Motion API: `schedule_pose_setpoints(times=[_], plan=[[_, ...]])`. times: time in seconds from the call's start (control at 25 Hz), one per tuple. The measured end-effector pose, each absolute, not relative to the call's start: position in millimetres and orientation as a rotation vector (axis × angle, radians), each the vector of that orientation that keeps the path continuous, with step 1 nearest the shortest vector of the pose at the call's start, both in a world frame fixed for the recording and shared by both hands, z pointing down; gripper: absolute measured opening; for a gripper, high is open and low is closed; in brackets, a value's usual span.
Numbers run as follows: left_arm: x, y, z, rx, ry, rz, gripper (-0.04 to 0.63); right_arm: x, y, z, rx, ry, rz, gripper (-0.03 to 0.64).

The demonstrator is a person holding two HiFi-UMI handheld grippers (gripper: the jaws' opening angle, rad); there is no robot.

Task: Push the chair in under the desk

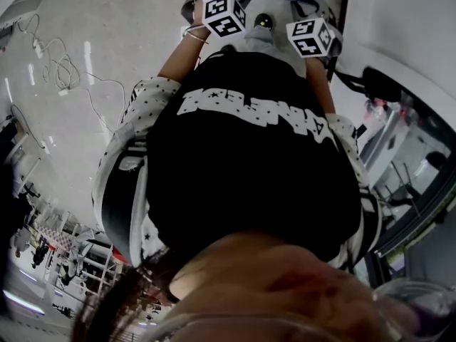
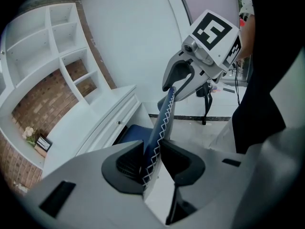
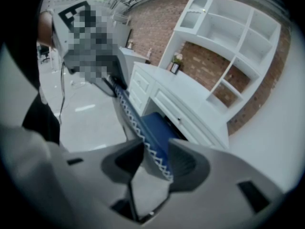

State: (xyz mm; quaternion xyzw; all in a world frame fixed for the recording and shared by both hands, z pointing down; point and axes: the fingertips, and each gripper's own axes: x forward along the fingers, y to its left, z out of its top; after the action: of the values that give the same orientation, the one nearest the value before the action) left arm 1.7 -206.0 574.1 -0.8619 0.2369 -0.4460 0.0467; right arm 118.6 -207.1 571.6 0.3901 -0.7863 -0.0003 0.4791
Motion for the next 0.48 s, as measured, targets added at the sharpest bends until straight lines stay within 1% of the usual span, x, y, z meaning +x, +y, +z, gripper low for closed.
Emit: schedule_pose_setpoints(times=[0.48], plan=[[11.6, -213.5, 573.8, -2.637, 0.701, -1.36, 0.144, 128.8, -216.7, 571.3, 0.952, -1.902, -0.005, 0.164]])
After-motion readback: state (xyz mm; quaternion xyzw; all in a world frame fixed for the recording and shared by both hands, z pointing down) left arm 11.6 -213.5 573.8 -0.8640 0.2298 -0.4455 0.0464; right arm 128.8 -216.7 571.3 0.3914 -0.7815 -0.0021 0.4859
